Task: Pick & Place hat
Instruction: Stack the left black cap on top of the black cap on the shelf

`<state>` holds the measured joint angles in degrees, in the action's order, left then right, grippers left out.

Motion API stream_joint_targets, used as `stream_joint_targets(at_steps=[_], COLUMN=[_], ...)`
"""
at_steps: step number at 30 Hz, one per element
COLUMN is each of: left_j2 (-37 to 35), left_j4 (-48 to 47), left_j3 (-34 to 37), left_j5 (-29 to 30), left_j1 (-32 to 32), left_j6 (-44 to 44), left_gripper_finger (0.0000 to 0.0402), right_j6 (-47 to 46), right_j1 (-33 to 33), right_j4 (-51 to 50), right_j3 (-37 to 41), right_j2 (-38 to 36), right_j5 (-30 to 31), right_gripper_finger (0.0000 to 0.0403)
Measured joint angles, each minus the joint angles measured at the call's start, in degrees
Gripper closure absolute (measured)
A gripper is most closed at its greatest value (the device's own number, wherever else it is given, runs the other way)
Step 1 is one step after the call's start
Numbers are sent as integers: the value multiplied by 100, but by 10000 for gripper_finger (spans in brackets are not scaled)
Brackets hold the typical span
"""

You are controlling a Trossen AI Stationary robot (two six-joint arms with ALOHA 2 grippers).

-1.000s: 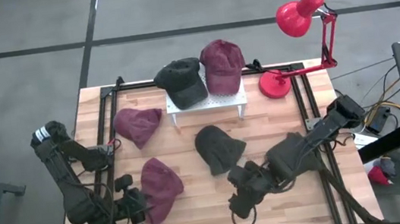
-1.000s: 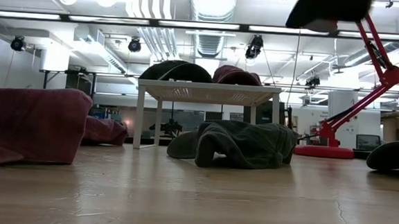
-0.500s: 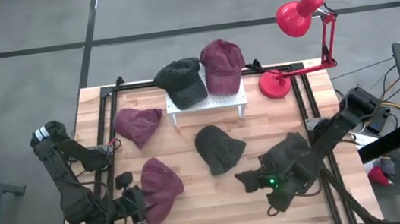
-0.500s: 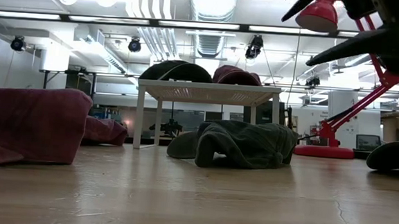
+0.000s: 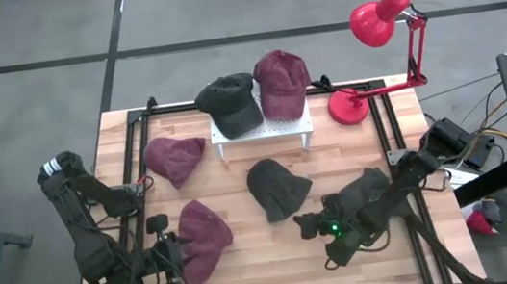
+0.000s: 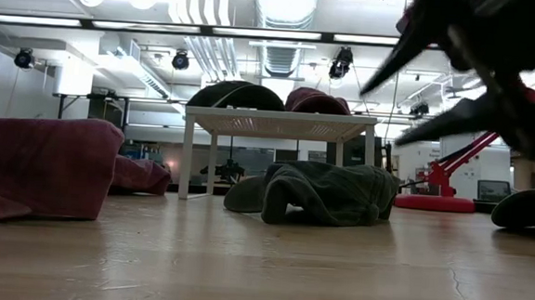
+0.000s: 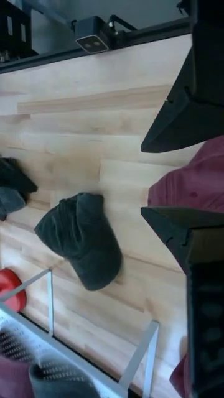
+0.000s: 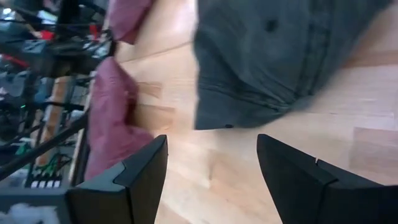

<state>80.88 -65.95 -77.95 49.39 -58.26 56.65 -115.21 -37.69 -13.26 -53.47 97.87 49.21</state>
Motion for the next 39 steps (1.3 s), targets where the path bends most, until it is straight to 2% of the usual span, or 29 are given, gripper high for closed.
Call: stream_joint_targets(at_steps=[4,13,19,28,39], left_j2=[-132,-219,-227,-312,-324], left_j4=[-81,-258,-439,-656,-739], left_j3=[39,39,39,39,39], left_j5=[81,260,260,295,304], left_j1=[4,4,4,4,4], left_j6=[1,3,29,16,5], left_gripper_finger=[250,250,250,250,250], right_j6=[-241,-180,481,-12,1082], right_j1=[222,625,680,805,1297], right_j4=[-26,-225,-336,-1243,-314], right_j3=[28,35,35,35,37], right_j2=[234,456,456,456,615], right_j5=[-282,-447,-852,-918,-1022], right_gripper_finger=[167,168,168,168,168])
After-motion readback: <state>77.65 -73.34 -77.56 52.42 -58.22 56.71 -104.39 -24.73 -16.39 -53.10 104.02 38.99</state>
